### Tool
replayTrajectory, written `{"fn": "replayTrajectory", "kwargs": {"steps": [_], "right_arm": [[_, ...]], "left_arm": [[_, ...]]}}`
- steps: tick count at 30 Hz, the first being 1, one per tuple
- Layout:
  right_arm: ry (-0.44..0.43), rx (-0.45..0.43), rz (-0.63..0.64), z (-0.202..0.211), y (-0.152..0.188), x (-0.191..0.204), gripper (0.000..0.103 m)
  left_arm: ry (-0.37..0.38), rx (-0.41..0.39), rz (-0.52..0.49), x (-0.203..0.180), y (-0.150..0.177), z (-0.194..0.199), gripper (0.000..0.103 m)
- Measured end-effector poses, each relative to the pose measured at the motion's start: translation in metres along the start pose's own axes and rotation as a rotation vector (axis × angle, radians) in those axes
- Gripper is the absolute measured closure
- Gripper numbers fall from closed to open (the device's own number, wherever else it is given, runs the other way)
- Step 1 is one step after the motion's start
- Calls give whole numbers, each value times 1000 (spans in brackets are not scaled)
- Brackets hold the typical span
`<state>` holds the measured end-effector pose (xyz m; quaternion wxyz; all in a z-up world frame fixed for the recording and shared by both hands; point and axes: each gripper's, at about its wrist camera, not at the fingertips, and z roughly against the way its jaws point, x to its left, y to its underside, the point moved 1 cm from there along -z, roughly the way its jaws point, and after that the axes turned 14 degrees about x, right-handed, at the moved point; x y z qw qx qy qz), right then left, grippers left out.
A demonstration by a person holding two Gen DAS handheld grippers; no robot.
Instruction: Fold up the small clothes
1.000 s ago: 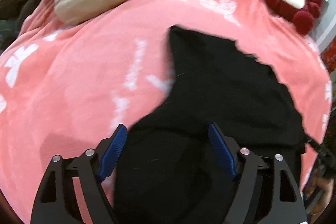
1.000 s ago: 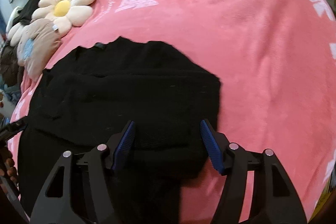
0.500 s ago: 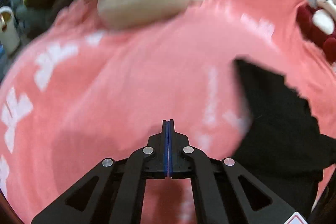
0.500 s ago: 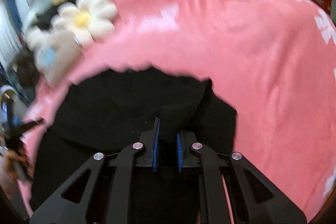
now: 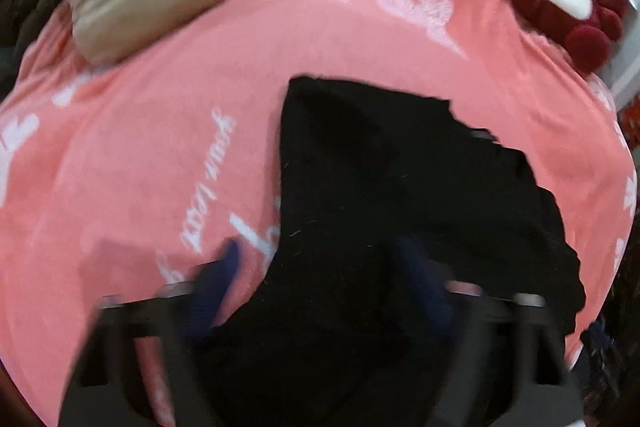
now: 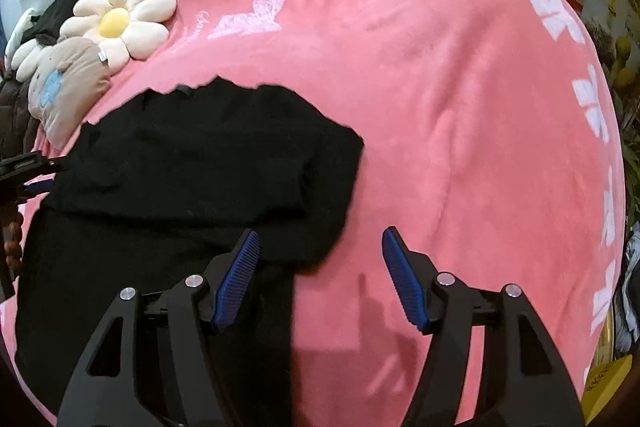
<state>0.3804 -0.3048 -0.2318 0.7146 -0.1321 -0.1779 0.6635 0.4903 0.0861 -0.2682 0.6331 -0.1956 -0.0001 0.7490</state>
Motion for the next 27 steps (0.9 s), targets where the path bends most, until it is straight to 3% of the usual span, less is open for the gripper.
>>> {"fn": "replayTrajectory", "kwargs": {"steps": [1, 2, 3, 5, 9, 10, 11, 12, 15, 17, 18, 19, 21, 22, 24, 27], "right_arm": [[-27, 12, -17, -4, 0, -4, 43], [-66, 17, -50, -8, -2, -12, 49], [-92, 17, -76, -10, -4, -18, 49], [-144, 17, -137, -17, -12, -30, 49], [-149, 84, -135, -45, -19, -26, 53], [-181, 99, -126, -51, -20, -22, 61], [-223, 103, -111, -52, -22, -19, 88], [-217, 92, -100, -46, -25, -15, 95], [-130, -19, -26, -17, -32, -7, 96], [-82, 63, -16, -43, -29, -15, 93], [-81, 97, -38, -53, -24, -22, 89], [-92, 78, -53, -49, -21, -25, 87], [-88, 44, -82, -24, -11, -28, 87], [-108, 30, -82, -13, -3, -28, 85], [-109, 21, -48, 10, 20, -23, 75], [-134, 59, 4, 36, 70, -15, 66]], "left_arm": [[-22, -9, 16, 4, 1, -1, 71], [-15, -30, 23, 8, 1, 2, 87], [-19, -34, 29, 13, 0, 3, 92], [-49, -51, 43, 22, 1, 7, 92], [-94, -45, 11, 26, 3, 8, 92], [-93, -44, 11, 26, 3, 8, 92], [-101, -41, 13, 26, 3, 8, 92], [-100, -36, 14, 27, 3, 7, 92], [-102, -31, 17, 29, 3, 7, 92], [-107, -32, 16, 30, 5, 7, 92], [-105, -31, 12, 29, 7, 7, 90], [-103, -30, 10, 30, 9, 9, 88], [-79, -29, 10, 29, 18, 17, 66], [-75, -41, 11, 30, 25, 24, 62], [-55, -69, -4, 32, 46, 41, 44], [-19, -62, -38, 36, 90, 62, 35]]}}
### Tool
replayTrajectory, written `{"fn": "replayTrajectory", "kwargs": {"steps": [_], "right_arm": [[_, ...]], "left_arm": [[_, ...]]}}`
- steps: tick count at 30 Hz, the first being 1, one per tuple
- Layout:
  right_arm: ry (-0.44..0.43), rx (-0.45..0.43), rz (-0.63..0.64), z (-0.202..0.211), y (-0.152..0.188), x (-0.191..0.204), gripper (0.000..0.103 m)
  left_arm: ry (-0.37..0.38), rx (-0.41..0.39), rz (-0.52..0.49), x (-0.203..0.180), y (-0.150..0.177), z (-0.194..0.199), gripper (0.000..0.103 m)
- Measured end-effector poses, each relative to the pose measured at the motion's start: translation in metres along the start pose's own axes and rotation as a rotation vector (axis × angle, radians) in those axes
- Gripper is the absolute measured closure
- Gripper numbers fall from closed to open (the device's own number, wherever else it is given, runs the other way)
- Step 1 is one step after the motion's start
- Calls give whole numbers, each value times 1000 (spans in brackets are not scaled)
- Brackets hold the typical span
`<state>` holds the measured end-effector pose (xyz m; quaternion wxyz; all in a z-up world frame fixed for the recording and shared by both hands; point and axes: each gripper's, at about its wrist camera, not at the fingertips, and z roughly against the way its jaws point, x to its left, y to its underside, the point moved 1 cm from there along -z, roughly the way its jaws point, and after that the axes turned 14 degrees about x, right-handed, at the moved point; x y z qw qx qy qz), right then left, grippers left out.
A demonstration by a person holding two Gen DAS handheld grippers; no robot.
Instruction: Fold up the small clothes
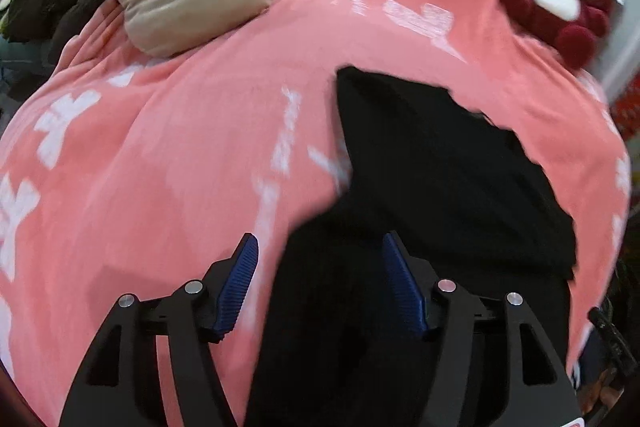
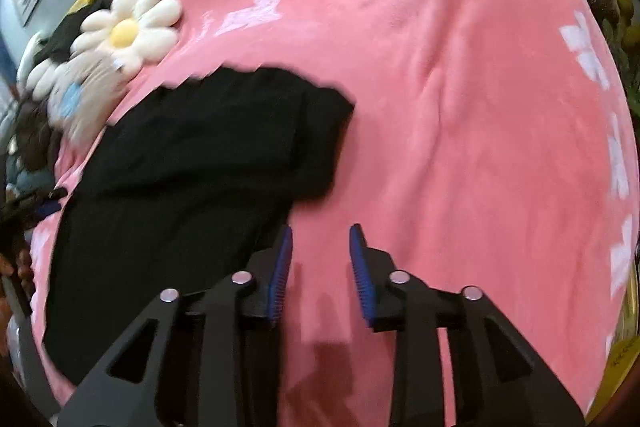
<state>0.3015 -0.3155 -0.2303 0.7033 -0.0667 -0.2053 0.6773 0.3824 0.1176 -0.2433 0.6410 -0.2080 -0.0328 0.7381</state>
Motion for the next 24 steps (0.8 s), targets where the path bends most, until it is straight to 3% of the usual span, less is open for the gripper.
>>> {"fn": "replayTrajectory", "kwargs": {"steps": [2, 5, 7, 11, 16, 22, 23, 24], "right_arm": [[32, 39, 31, 11, 41, 9, 56], [56, 102, 94, 20, 86, 21, 51], [25, 132, 92, 22, 112, 25, 45], [-5, 172, 45, 14, 144, 24, 45], [-22, 173, 18, 8, 154, 27, 44], [-48, 167, -37, 2, 149, 27, 39], [-57, 170, -42, 3, 149, 26, 42], [-71, 171, -46, 2, 146, 29, 52]], "left_arm": [[4, 24, -23, 1, 31, 12, 28], [14, 76, -45, 7, 83, 26, 21], [24, 130, -60, 12, 117, 30, 19], [36, 144, -32, 26, 158, 33, 19], [96, 138, 19, 35, 183, 29, 19], [65, 69, -12, 28, 186, 24, 17], [64, 69, -18, 27, 187, 24, 18], [70, 75, -28, 26, 186, 24, 19]]}}
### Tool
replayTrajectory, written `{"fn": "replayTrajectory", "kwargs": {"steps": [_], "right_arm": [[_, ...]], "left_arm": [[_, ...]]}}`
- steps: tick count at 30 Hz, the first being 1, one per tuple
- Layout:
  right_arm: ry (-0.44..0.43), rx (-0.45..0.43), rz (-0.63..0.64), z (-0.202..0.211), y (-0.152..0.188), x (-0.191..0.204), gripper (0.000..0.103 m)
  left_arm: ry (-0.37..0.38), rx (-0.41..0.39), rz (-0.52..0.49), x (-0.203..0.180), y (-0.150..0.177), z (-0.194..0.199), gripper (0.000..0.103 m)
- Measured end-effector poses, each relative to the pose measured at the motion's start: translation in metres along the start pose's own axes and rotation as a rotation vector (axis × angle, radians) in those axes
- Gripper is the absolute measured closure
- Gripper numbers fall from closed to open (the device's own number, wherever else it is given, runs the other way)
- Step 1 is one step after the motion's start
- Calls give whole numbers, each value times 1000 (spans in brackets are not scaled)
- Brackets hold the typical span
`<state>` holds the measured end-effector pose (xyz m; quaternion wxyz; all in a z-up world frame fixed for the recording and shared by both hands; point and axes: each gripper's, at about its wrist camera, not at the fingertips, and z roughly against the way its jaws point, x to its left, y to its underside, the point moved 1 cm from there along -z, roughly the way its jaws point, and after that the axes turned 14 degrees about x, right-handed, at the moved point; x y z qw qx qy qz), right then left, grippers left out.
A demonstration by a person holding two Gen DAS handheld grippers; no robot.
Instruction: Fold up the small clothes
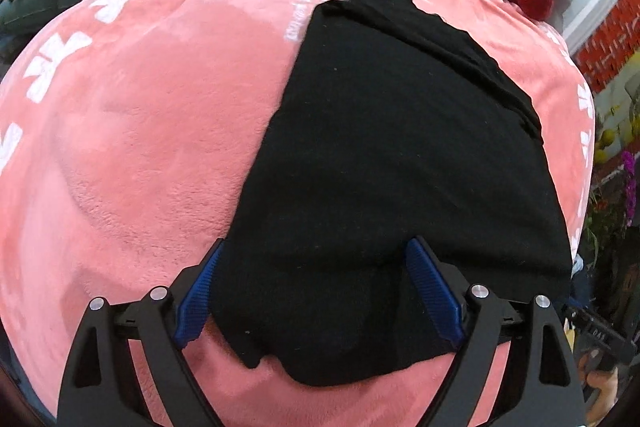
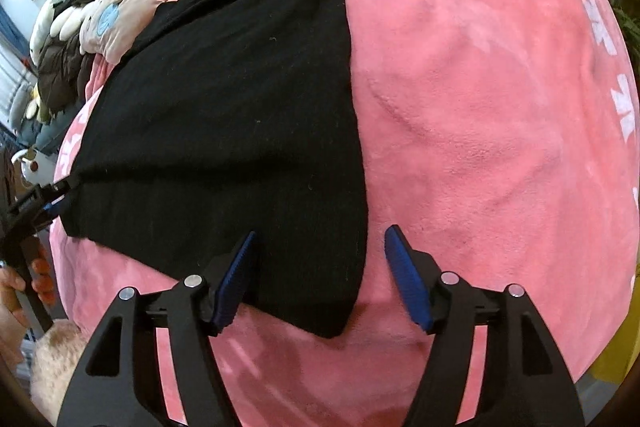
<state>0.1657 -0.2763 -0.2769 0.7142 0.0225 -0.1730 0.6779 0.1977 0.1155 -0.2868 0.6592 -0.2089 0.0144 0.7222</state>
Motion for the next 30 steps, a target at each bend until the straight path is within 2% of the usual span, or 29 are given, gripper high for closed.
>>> {"fn": "replayTrajectory", "kwargs": {"steps": [1, 2, 4, 5, 6, 7, 8, 9, 15, 20, 22, 23, 24, 25, 27, 28, 29, 30], "right_arm": [[-27, 8, -3, 1, 0, 0, 60], [-34, 17, -5, 1, 0, 2, 76], [-73, 35, -15, 1, 1, 2, 97], [-90, 38, -21, 3, 1, 3, 98], [-91, 37, -16, 5, 2, 6, 98], [-94, 30, -9, 9, 3, 8, 98], [-100, 21, -9, 14, 6, 6, 98], [-103, 14, -15, 18, 7, 6, 98], [-118, -18, -39, 49, 22, -9, 98], [-102, -20, 4, 61, 24, -10, 98], [-103, 1, 20, 52, 20, -8, 98], [-95, 8, 22, 47, 18, -7, 98], [-92, 18, 26, 42, 17, -8, 97], [-98, 42, 29, 34, 15, -8, 96], [-73, 56, 27, 25, 15, -9, 92], [-74, 67, 26, 20, 14, -9, 92], [-67, 75, 19, 16, 14, -9, 87], [-55, 78, 14, 14, 14, -9, 73]], "left_arm": [[8, 3, -4, 0, 0, 1, 19], [21, 10, -5, 0, 0, 2, 24], [54, 33, -8, 1, 1, 5, 44], [65, 46, -6, 2, 2, 6, 55], [94, 63, 5, 4, 3, 8, 75], [126, 82, 16, 6, 4, 9, 90], [168, 107, 23, 8, 6, 9, 98], [192, 119, 32, 8, 8, 11, 98], [197, 108, -53, -6, 22, 45, 99], [246, 106, 8, 5, 25, 58, 98], [241, 131, 47, 9, 23, 47, 81], [211, 134, 74, 11, 23, 43, 64], [168, 127, 102, 14, 22, 37, 54], [157, 125, 116, 16, 23, 33, 53], [168, 142, 132, 17, 22, 22, 42], [150, 151, 140, 17, 22, 17, 40], [136, 156, 143, 17, 22, 13, 38], [127, 155, 139, 16, 21, 8, 33]]}}
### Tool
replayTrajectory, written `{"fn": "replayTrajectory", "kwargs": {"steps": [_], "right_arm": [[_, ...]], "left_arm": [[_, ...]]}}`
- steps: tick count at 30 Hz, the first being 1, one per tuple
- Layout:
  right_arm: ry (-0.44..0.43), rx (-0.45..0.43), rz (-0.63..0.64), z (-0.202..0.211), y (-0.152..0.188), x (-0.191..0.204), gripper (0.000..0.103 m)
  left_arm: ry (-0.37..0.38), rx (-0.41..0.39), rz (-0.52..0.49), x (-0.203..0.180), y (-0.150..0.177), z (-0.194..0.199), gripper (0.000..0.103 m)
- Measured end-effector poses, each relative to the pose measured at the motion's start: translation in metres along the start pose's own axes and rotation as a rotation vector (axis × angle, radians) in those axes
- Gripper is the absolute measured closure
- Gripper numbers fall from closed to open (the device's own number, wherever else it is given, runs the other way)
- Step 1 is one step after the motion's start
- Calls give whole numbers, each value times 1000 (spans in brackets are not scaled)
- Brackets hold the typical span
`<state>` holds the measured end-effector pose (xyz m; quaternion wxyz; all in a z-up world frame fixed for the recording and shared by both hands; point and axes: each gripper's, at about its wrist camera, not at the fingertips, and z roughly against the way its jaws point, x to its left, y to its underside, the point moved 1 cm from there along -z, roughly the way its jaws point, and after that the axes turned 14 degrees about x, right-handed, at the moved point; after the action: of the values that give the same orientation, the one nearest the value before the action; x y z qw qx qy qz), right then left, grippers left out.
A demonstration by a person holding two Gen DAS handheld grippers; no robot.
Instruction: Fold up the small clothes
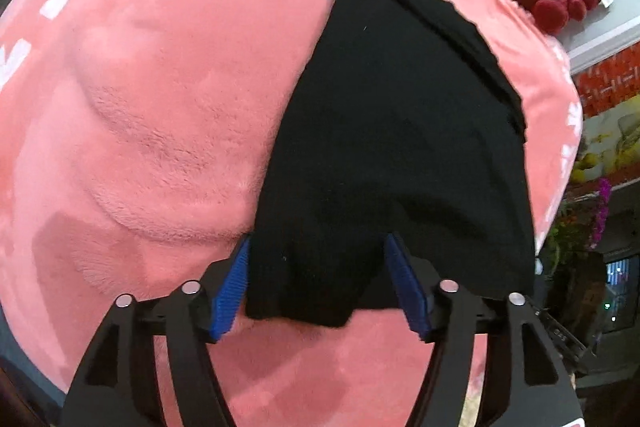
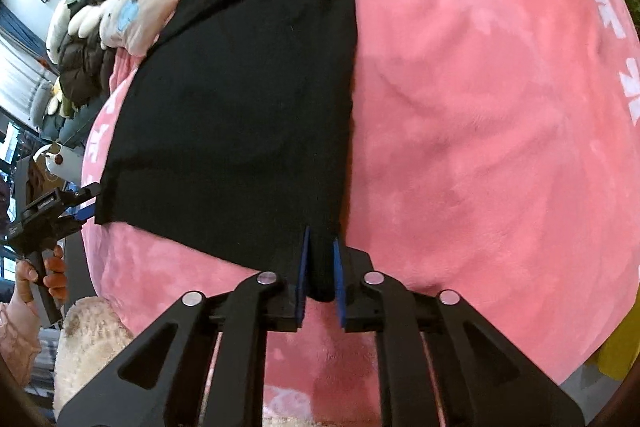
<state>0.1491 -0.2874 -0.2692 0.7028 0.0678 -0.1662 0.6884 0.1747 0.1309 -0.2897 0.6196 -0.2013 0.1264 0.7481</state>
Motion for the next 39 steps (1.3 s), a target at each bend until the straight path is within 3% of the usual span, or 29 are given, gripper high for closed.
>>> {"fn": "replayTrajectory", "kwargs": {"steps": [1, 2, 4, 6, 7, 8, 9, 10, 18, 24, 32, 36, 39], "right_arm": [[8, 0, -2, -2, 0, 1, 61], [25, -10, -3, -3, 0, 2, 41], [25, -8, 6, -8, 0, 5, 40], [19, -3, 11, -13, -1, 8, 51], [17, -4, 9, -13, -2, 10, 62], [-21, -4, -8, -12, -2, 8, 85], [-55, -3, -23, -10, -2, 7, 98], [-82, -11, -34, -7, -1, 6, 98], [-130, -111, 9, 61, 28, 10, 99], [-117, -77, 33, 83, 60, 14, 99], [-114, 3, 22, 97, 130, 21, 99], [-98, 16, 34, 90, 139, 26, 99], [-79, 9, 34, 79, 130, 28, 98]], "left_arm": [[2, -10, -9, -2, 0, -1, 29], [10, -18, -17, -4, -1, -1, 19], [-19, -18, -32, -11, -2, -6, 18], [-14, -26, -63, -16, -2, -7, 21], [15, -25, -71, -17, -2, -6, 29], [74, -7, -74, -17, -3, -5, 52], [101, 16, -65, -17, -4, -6, 80], [130, 44, -48, -15, -5, -7, 96], [203, -18, -113, -30, 21, 49, 95], [211, 15, -118, -29, 50, 72, 95], [217, 84, -34, -6, 118, 94, 99], [197, 92, -29, -1, 131, 93, 103], [171, 97, 10, 0, 116, 77, 101]]}}
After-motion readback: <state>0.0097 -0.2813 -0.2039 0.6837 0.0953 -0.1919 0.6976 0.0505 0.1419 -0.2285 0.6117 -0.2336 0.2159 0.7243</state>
